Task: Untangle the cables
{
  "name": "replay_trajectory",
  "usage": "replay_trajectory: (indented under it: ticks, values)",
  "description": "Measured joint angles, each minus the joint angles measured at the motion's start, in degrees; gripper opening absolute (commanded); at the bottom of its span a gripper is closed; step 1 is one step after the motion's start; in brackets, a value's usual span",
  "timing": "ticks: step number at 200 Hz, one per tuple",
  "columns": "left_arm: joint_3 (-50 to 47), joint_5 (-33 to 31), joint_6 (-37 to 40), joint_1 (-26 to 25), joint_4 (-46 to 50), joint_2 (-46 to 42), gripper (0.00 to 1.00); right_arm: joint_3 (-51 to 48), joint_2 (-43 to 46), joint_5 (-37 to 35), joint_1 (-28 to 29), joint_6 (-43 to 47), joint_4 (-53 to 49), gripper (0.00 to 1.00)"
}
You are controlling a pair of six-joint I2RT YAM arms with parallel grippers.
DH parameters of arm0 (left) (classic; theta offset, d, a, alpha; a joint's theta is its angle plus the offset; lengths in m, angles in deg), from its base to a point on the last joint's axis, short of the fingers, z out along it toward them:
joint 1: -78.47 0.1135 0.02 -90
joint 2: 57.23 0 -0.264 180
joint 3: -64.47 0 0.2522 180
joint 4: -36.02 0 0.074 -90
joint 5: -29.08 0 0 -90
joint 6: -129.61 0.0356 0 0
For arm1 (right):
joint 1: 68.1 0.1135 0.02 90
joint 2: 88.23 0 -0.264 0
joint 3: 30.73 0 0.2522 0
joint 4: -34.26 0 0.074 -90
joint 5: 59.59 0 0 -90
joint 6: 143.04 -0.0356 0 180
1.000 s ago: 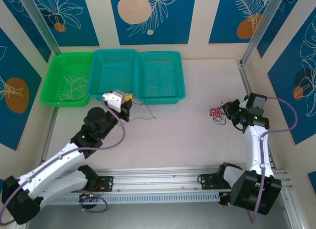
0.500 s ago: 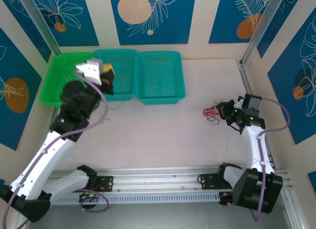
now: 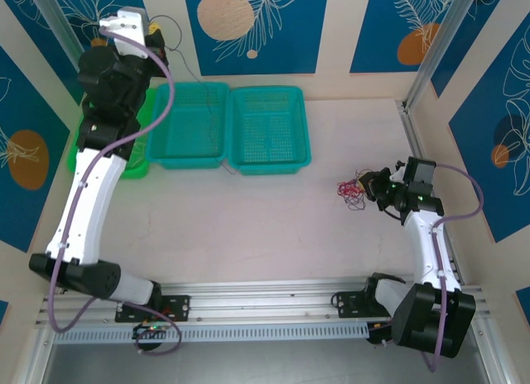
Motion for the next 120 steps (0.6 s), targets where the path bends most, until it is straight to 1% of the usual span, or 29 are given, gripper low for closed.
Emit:
replay_trajectory:
  ticks: [21, 43, 88, 120]
  values:
    - [4.39, 1.09, -0.13, 1.62, 0.28, 5.2, 0.0, 0.04, 0.81, -0.02, 0.0, 0.22, -0.98, 0.0]
    - [6.54, 1.57, -0.24, 3.08, 0.63, 9.57, 0.0, 0.15, 1.68, -0.15, 0.0, 0.9, -2.25, 0.0]
    - [6.14, 1.73, -1.14, 6.12, 1.88, 16.7, 0.0, 0.17, 2.36, -0.42, 0.0, 1.55, -3.23, 0.0]
    - [5.62, 2.45, -2.78, 8.68, 2.54, 20.11, 0.0, 0.17, 2.36, -0.44, 0.0, 1.77, -3.69, 0.0]
